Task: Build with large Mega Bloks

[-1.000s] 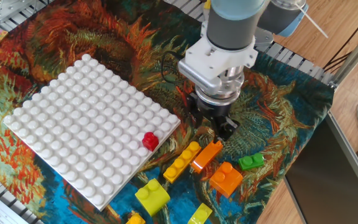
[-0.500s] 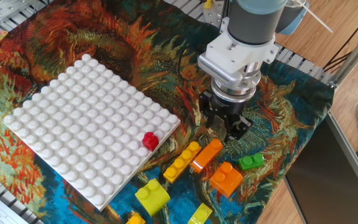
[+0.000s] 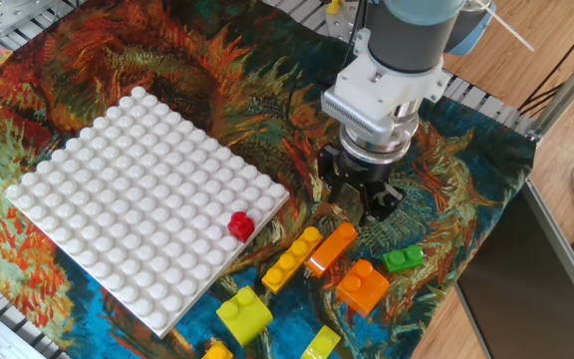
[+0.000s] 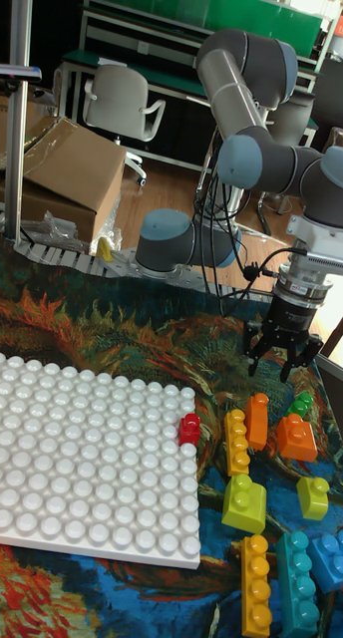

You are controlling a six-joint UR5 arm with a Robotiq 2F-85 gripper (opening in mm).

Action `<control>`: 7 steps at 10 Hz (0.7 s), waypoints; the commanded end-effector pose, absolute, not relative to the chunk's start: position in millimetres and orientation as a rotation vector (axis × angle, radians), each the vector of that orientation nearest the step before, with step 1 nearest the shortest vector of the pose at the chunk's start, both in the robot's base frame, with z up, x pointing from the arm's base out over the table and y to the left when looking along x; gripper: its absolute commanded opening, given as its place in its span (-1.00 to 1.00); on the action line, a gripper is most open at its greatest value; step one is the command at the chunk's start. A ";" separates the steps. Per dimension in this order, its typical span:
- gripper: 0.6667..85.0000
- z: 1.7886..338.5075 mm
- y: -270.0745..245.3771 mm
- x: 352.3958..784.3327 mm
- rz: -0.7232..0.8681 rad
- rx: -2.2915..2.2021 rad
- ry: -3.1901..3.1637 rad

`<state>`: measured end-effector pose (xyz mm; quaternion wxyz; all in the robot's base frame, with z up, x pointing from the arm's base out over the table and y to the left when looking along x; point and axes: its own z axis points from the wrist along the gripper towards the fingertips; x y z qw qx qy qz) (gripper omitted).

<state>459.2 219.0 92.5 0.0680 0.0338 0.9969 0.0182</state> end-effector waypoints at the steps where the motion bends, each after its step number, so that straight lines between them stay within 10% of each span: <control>1: 0.30 79.4 227.4 466.6 0.075 0.096 3.009; 7: 0.29 83.6 226.8 447.7 0.067 0.118 3.077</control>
